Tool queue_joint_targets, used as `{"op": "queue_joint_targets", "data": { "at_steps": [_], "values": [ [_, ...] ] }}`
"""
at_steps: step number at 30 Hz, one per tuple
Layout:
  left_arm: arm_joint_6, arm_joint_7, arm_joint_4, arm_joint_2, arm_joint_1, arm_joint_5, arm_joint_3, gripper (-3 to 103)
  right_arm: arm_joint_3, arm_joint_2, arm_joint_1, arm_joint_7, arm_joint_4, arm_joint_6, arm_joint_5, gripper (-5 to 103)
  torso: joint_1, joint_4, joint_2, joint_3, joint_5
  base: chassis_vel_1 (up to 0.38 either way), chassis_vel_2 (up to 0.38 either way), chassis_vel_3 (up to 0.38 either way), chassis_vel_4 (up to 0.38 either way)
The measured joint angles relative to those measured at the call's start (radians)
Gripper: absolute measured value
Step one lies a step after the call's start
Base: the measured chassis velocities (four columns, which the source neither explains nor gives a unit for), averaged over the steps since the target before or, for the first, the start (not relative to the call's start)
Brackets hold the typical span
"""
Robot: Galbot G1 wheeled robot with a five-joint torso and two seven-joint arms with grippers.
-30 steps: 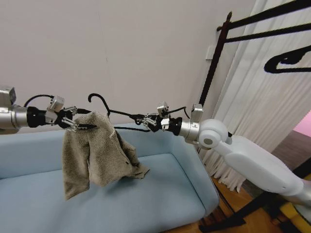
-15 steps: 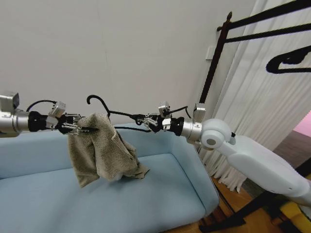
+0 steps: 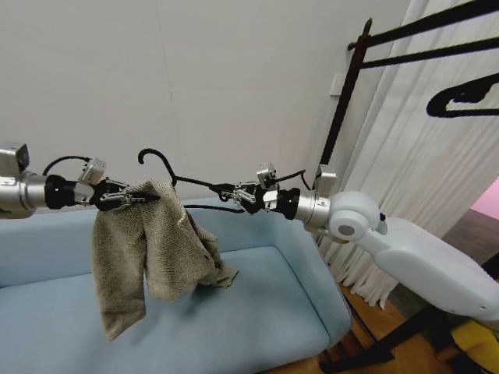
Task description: Pick up the clothes from the sofa and hang them on the clothes hanger.
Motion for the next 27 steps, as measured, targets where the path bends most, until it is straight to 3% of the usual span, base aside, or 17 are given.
{"op": "queue_joint_targets", "data": {
  "at_steps": [5,13,14,16,20,23,25,27],
  "values": [
    [-0.003,-0.007,-0.008,-0.004,-0.002,-0.003,0.000,4,-0.001,-0.007,-0.001,0.018,-0.001,0.000,-0.001,10,0.000,0.0000,0.000,0.000,0.0000,0.000,0.000,0.000,0.000],
    [-0.008,-0.004,-0.017,-0.025,-0.009,-0.004,-0.001,4,0.009,-0.016,0.016,0.125,-0.026,0.000,0.046,48,0.000,0.0001,0.000,0.000,0.0001,0.000,0.000,0.000,0.000],
    [-0.008,-0.003,-0.017,-0.028,-0.009,-0.002,-0.001,4,0.011,-0.019,0.020,0.127,-0.028,0.000,0.051,54,0.000,0.0000,0.000,0.000,0.0001,0.000,0.000,0.000,0.000],
    [-0.008,-0.002,-0.016,-0.033,-0.009,0.003,-0.001,4,0.016,-0.023,0.026,0.128,-0.029,-0.001,0.058,54,0.000,0.0001,0.000,0.000,0.0001,0.000,0.000,0.000,0.000],
    [-0.009,0.004,-0.008,-0.048,-0.008,0.012,0.001,4,0.026,-0.049,0.037,0.120,-0.042,-0.004,0.069,75,0.000,0.0001,0.000,0.000,-0.0001,0.000,0.000,0.000,0.000],
    [-0.010,0.010,0.000,-0.054,-0.009,0.015,0.001,4,0.028,-0.071,0.035,0.098,-0.056,-0.003,0.069,81,0.000,0.0001,0.000,0.000,-0.0001,0.000,0.000,0.000,0.000],
    [-0.012,0.015,0.005,-0.057,-0.010,0.016,0.001,4,0.029,-0.089,0.025,0.083,-0.064,-0.002,0.067,92,0.000,0.0000,0.000,0.000,-0.0001,0.000,0.000,0.000,0.000],
    [-0.013,0.017,0.008,-0.057,-0.011,0.016,0.001,4,0.029,-0.100,0.016,0.069,-0.069,0.000,0.062,92,0.000,0.0000,0.000,0.000,0.0000,0.000,0.000,0.000,0.000]
  ]
}}
